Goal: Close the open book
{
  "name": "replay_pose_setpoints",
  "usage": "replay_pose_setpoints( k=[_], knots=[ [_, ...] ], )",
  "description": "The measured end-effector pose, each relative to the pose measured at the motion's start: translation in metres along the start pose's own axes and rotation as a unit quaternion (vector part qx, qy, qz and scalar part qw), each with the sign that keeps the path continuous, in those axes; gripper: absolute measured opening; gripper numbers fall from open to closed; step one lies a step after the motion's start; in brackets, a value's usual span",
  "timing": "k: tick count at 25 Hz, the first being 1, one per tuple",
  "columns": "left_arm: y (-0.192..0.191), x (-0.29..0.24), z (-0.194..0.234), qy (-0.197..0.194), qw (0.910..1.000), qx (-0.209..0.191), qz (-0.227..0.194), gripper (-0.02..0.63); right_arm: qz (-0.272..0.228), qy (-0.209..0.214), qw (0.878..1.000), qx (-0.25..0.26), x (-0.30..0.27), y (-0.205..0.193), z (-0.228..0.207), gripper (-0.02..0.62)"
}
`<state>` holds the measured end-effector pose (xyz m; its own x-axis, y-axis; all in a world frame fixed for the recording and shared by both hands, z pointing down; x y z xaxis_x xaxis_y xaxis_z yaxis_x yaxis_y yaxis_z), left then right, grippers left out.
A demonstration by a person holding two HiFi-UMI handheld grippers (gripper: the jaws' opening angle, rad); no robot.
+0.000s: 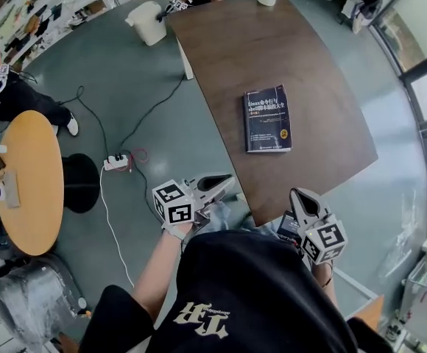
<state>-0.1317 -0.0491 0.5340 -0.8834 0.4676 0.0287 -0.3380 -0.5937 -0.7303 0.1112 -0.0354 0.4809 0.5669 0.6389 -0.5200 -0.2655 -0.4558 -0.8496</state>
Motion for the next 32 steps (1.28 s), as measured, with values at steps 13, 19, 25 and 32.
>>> replay_pose_setpoints(
  k=[13,19,25,32],
  knots=[
    [-0.038,-0.034,-0.101,0.065,0.9948,-0.078,0.007,0.005,-0.042,0.011,0.999,-0.021,0.094,-0.045,-0.029,-0.012],
    [-0.082,-0.054,-0.142,0.084,0.9922,-0.089,0.025,0.005,-0.048,0.015,0.998,-0.032,0.142,-0.091,-0.041,-0.012],
    [-0.114,-0.069,-0.177,0.089,0.9912,-0.086,0.049,0.005,-0.048,0.013,0.997,-0.054,0.179,-0.121,-0.051,-0.012],
    [-0.110,-0.093,-0.199,0.073,0.9873,-0.119,0.076,0.006,-0.072,-0.006,0.995,-0.070,0.198,-0.128,-0.067,-0.012]
  ],
)
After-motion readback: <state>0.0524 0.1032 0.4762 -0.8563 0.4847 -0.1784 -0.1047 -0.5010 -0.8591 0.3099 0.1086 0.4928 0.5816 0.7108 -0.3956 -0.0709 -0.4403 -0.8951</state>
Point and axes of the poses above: the fingertips, and each gripper's own axes: x backward along the fingers, z to its left, y out of its top, the point moved 6 cm from there along x, backward along the fingers, and after that the axes turned 3 degrees about -y, right-handed, at the moved point
